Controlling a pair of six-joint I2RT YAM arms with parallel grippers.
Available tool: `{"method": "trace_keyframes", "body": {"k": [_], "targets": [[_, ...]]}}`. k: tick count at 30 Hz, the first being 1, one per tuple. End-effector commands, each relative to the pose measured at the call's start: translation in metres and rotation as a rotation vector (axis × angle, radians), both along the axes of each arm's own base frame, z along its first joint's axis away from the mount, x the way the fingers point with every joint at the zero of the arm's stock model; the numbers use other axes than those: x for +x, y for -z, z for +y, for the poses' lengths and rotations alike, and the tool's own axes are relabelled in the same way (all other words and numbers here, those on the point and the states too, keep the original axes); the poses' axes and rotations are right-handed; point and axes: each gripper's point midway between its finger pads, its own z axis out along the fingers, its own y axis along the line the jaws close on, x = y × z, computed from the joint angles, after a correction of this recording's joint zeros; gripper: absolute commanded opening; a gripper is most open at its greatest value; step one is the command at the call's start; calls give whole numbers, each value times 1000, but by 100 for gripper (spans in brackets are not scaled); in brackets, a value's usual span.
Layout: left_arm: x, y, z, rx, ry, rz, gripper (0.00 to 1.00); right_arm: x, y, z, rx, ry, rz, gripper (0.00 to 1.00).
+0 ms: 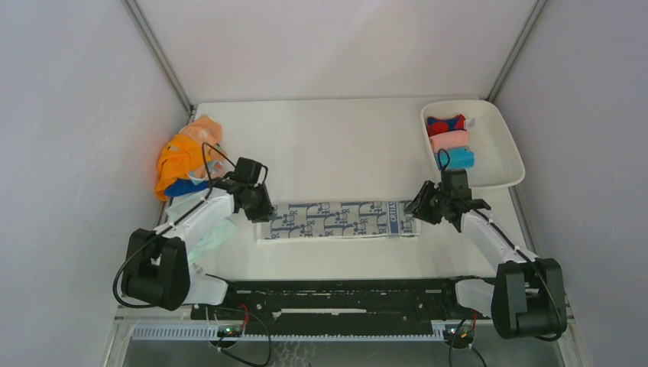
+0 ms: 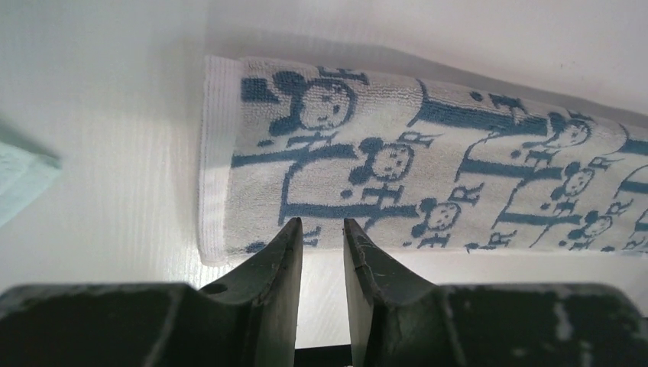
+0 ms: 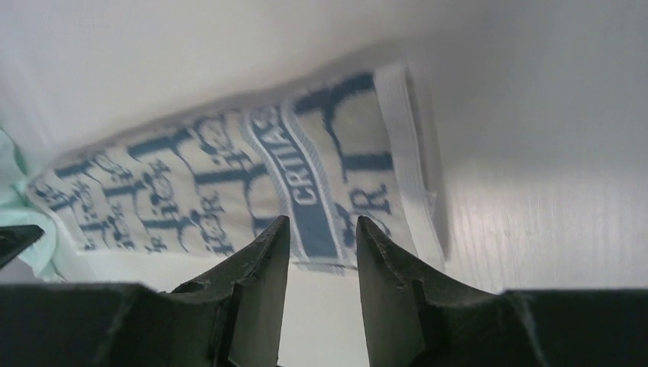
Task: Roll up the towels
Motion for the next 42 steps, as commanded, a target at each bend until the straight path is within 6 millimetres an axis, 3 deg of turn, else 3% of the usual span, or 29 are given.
{"method": "trace_keyframes", "body": {"k": [1, 6, 10, 15, 22, 32, 42], "targets": [[-16, 14, -7, -40, 4, 43, 31, -26, 23, 9, 64, -29, 85, 37], [-34, 45, -2, -33, -6, 115, 31, -50, 57, -8, 53, 48, 210, 37], [-51, 65, 8, -20, -60, 180, 30, -57, 65, -26, 9, 118, 243, 37], [-46, 57, 8, -28, -66, 145, 30, -47, 47, -22, 28, 84, 148, 37], [-35, 40, 8, -24, -58, 102, 31, -43, 29, -50, -117, 150, 64, 36], [-41, 51, 10, -10, -59, 130, 31, -51, 44, -39, -74, 105, 151, 30], [-40, 49, 12, 1, -62, 125, 31, -67, 38, -37, -77, 135, 175, 28]]}}
